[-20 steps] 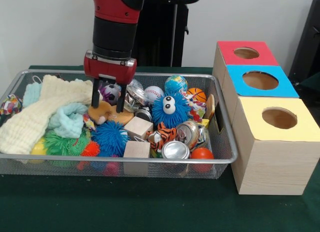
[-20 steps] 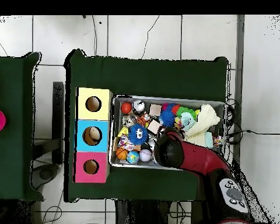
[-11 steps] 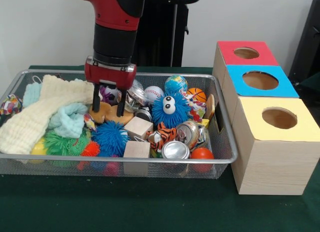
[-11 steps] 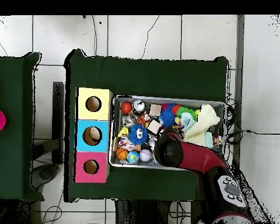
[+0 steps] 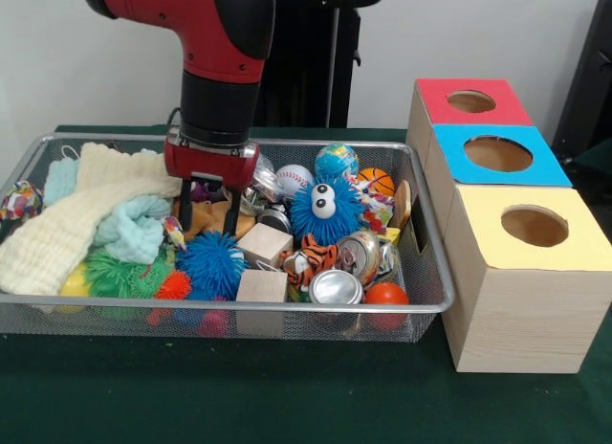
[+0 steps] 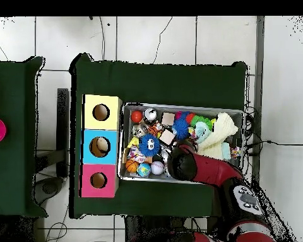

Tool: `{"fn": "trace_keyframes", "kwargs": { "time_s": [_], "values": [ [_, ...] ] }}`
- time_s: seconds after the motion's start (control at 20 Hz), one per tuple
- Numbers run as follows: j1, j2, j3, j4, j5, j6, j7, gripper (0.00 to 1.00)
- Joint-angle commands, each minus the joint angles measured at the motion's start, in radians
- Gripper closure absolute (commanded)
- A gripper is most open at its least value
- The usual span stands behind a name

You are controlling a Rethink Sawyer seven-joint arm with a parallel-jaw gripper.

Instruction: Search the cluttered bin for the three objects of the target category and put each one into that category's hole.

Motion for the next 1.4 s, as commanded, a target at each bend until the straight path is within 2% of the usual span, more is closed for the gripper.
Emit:
{"fn": "trace_keyframes", "kwargs": {
  "time_s": [0.05,0.25,0.35,0.55,1.0,1.4],
  "values": [
    [-0.068,0.067,0.058,-0.087,-0.071,-0.014,0.051,0.00],
    [-0.073,0.071,0.063,-0.102,-0.084,-0.002,0.044,0.00],
    [-0.095,0.067,0.091,-0.098,-0.114,-0.027,0.032,0.00],
    [-0.079,0.066,0.075,-0.102,-0.125,-0.038,0.056,0.00],
    [-0.042,0.071,0.036,-0.100,-0.098,-0.003,0.096,0.00],
    [-0.042,0.074,0.048,-0.071,-0.086,0.012,0.107,0.00]
  ]
}}
